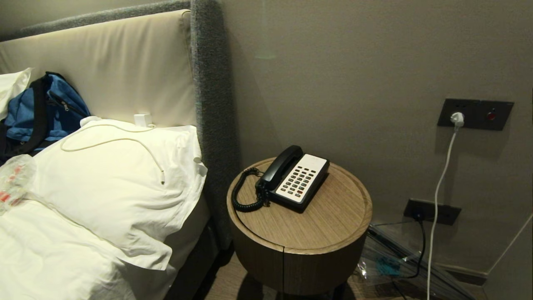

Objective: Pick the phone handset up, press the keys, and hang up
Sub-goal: Pick up the desk phone handset

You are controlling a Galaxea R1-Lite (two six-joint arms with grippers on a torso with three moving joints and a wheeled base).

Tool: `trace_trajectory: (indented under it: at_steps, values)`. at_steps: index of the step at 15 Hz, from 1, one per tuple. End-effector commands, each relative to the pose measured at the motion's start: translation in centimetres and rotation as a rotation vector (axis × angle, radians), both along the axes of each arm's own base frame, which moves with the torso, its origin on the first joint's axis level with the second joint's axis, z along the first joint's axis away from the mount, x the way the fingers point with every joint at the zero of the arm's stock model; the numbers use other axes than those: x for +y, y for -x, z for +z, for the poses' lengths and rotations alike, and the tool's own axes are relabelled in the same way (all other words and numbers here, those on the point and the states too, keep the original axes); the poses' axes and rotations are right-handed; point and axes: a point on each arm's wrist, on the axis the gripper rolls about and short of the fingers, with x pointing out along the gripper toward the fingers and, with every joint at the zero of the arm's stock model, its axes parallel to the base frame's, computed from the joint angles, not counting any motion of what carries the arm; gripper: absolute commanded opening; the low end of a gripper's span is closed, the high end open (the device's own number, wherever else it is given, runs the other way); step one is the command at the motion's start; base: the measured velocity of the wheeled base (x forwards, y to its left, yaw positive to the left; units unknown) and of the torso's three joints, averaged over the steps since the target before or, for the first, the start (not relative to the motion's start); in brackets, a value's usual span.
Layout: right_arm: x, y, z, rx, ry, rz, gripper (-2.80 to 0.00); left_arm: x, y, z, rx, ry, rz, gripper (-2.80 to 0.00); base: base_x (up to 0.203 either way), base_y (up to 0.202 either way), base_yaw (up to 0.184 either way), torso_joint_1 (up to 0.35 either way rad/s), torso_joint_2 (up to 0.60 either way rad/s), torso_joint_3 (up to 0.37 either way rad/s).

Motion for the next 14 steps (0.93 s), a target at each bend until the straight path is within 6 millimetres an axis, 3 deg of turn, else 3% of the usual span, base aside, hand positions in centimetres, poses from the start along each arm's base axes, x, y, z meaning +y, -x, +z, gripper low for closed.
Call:
trace_trajectory:
  at_steps: [1,14]
  values:
    - [0.0,-0.01,0.01,0.001,0.0,0.0,-2.8,0.0,-0.01,0.01,0.001,0.001,0.0,-2.8,0.0,0.0,0.0,0.0,0.0,0.0]
    - [0.0,-0.01,0.0,0.001,0.0,0.001,-2.8,0.0,-0.01,0.01,0.001,0.001,-0.001,-2.8,0.0,0.0,0.0,0.0,0.0,0.0]
